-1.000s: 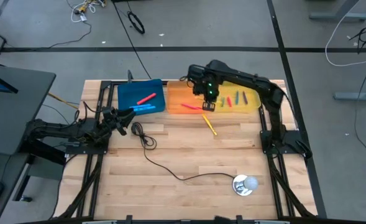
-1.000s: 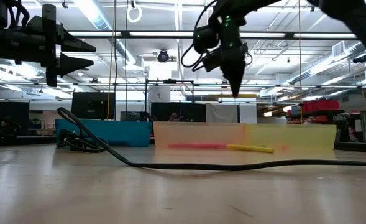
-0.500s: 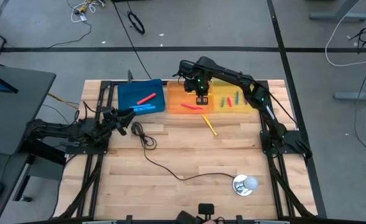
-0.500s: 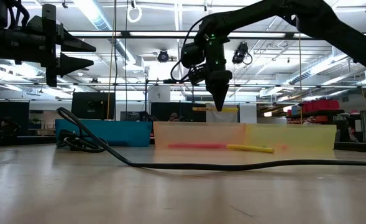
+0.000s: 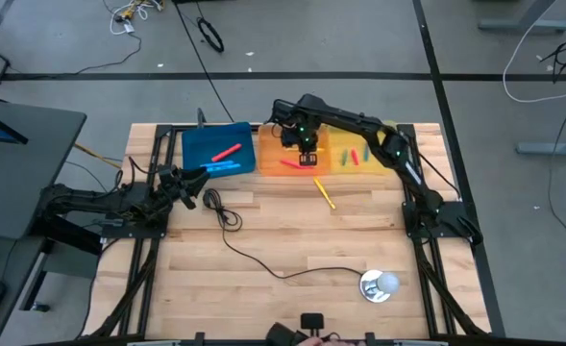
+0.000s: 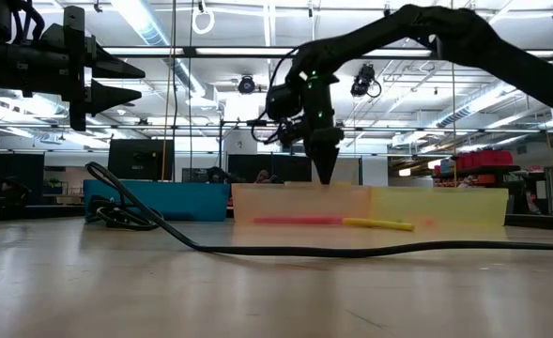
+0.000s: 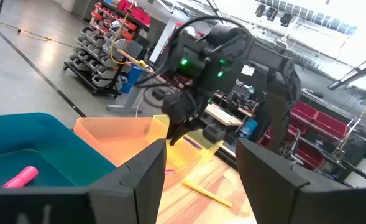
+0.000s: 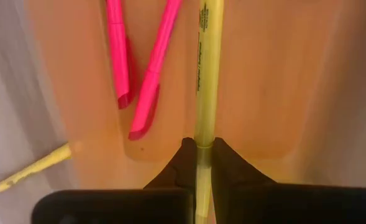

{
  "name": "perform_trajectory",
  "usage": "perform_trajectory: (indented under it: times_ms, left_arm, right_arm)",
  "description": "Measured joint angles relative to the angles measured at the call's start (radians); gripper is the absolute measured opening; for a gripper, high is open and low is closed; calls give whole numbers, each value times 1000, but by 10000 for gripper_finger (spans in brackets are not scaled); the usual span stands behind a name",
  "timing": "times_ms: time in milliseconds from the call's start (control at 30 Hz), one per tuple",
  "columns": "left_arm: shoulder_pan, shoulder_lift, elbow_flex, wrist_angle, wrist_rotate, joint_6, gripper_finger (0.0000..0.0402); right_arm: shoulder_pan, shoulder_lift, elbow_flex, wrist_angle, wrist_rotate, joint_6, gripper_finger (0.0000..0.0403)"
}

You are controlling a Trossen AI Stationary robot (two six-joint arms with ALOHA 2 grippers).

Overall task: Pick & Place Markers
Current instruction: Put the right large yellow pen into the orange bin

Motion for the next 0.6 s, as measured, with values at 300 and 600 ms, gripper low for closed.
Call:
perform_trajectory:
  times_ms: [300, 600]
  left_arm:
    - [0, 0, 0, 0, 0, 0, 200]
    - [0, 0, 0, 0, 0, 0, 200]
  right_arm:
    - [0, 79, 0, 64, -21, -27, 13]
    - [-2, 108, 0, 108, -38, -30, 13]
